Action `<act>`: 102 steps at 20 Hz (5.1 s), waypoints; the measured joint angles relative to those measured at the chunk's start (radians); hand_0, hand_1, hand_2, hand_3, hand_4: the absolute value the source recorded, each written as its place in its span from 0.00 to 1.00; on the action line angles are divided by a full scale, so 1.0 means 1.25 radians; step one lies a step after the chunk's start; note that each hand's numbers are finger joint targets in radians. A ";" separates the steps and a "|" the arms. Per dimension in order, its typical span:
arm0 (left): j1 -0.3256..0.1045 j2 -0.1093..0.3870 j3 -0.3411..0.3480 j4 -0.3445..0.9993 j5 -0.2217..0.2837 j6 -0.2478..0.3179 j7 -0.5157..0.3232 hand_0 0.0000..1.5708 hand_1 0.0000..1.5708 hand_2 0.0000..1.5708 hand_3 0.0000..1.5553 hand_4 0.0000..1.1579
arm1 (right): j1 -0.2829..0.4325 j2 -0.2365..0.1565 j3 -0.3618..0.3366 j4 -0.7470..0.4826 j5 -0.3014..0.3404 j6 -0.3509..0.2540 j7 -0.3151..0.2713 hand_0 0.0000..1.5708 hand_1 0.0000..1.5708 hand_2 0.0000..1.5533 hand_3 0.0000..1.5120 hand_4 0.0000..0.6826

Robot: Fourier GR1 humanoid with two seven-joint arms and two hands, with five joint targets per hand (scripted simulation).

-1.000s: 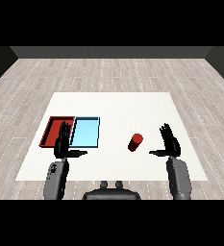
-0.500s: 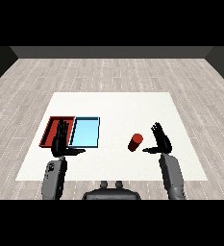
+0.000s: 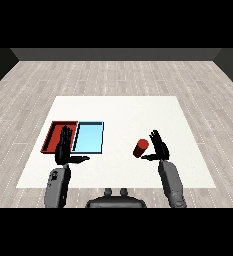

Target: Pick the red can and put it in the red box

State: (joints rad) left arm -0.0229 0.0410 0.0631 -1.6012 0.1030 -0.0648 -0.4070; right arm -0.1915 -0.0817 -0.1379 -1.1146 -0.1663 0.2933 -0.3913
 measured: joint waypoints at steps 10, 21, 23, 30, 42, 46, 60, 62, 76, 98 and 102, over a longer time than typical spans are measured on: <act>-0.019 0.005 0.003 0.006 -0.001 0.004 0.009 0.00 0.00 0.00 0.00 0.00 | -0.048 0.005 0.005 0.119 0.007 0.000 -0.049 0.00 0.00 0.00 0.00 0.00; -0.006 0.001 -0.002 -0.005 -0.010 0.012 0.005 0.00 0.00 0.00 0.00 0.00 | -0.092 0.030 0.022 0.151 -0.005 -0.018 -0.036 0.00 0.00 0.00 0.00 0.00; 0.003 0.000 -0.008 -0.015 -0.013 0.011 0.004 0.00 0.00 0.00 0.00 0.00 | -0.099 0.036 0.028 0.150 -0.004 -0.023 -0.032 0.00 0.00 0.00 0.00 0.00; 0.009 -0.006 -0.008 -0.001 -0.014 0.013 -0.018 0.00 0.00 0.00 0.00 0.00 | -0.139 0.050 0.034 0.215 0.003 -0.040 -0.051 0.00 0.00 0.00 0.00 0.00; -0.005 -0.002 -0.001 0.022 -0.015 0.013 -0.026 0.00 0.00 0.00 0.00 0.00 | -0.194 0.057 0.058 0.282 0.009 -0.159 -0.047 0.94 0.94 0.95 0.95 0.83; -0.009 -0.002 -0.001 0.019 -0.015 0.017 -0.017 0.00 0.00 0.00 0.00 0.00 | -0.210 0.057 0.056 0.304 0.026 -0.228 -0.043 0.95 0.95 0.94 0.94 0.90; 0.000 -0.005 -0.018 -0.006 -0.016 0.011 -0.005 0.00 0.00 0.00 0.00 0.00 | -0.161 0.041 0.115 0.194 0.068 -0.287 -0.043 0.91 0.91 0.92 0.90 0.92; 0.010 -0.006 -0.029 -0.021 -0.019 0.007 0.004 0.00 0.00 0.00 0.00 0.00 | -0.140 0.036 0.128 0.126 0.074 -0.289 -0.023 0.90 0.90 0.92 0.91 0.91; -0.014 -0.029 -0.118 -0.019 -0.055 0.039 0.071 0.00 0.00 0.00 0.00 0.00 | -0.017 0.009 0.163 -0.273 0.070 -0.272 0.113 0.92 0.92 0.92 0.91 0.96; -0.137 -0.033 -0.330 0.166 0.026 0.199 0.104 0.00 0.00 0.00 0.00 0.00 | -0.168 0.065 0.446 -0.167 -0.019 -0.605 0.080 0.93 0.93 0.93 0.91 0.93; -0.164 -0.033 -0.342 0.217 0.061 0.201 0.087 0.00 0.00 0.00 0.00 0.00 | -0.198 0.065 0.466 -0.144 -0.041 -0.627 0.073 0.92 0.92 0.92 0.92 0.93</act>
State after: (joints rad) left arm -0.2278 0.0002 -0.3638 -1.3296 0.1790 0.1864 -0.2980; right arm -0.4394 -0.0004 0.4444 -1.2952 -0.2174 -0.4905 -0.3006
